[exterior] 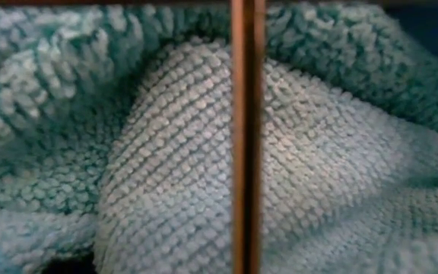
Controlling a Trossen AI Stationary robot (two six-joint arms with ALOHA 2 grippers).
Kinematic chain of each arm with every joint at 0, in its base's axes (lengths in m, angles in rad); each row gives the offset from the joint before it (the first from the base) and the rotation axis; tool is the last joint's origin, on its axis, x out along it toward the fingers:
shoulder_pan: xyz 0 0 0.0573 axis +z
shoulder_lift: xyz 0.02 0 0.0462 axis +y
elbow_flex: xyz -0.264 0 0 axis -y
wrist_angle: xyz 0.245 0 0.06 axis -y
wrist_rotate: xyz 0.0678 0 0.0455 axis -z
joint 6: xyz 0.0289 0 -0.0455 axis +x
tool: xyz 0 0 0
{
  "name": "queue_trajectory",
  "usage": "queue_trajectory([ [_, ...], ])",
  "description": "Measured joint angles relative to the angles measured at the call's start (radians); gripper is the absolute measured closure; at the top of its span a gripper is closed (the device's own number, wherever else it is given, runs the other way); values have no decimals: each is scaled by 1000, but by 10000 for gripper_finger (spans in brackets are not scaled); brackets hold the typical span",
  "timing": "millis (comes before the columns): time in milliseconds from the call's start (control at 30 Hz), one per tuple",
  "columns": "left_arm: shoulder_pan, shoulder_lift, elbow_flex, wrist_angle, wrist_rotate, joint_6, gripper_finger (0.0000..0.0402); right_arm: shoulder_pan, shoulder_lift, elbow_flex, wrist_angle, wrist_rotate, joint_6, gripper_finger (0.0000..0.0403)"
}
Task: Sort microfiber towel by color & place in baskets
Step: Put the light blue towel into the right wire basket
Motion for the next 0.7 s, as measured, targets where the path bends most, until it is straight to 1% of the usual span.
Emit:
queue_trajectory([
  [100, -16, 0, 0, -78, 0, -30, 271, 0, 0, 0, 1, 0, 14, 268],
  [267, -28, 1, -1, -78, 6, -30, 271, 0, 0, 0, 11, 1, 13, 268],
  [400, -19, 7, -12, -64, 11, -20, 271, 0, 0, 0, 11, 1, 13, 268],
  [500, -12, 7, -38, 10, 25, 22, 275, 0, 0, 0, 11, 2, 9, 268],
  [600, -8, 9, -48, 44, 49, 61, 294, 0, 0, 0, 11, 2, 6, 268],
  [700, -1, 9, -58, 53, 72, 76, 328, 0, 0, 0, 10, 2, 6, 268],
])
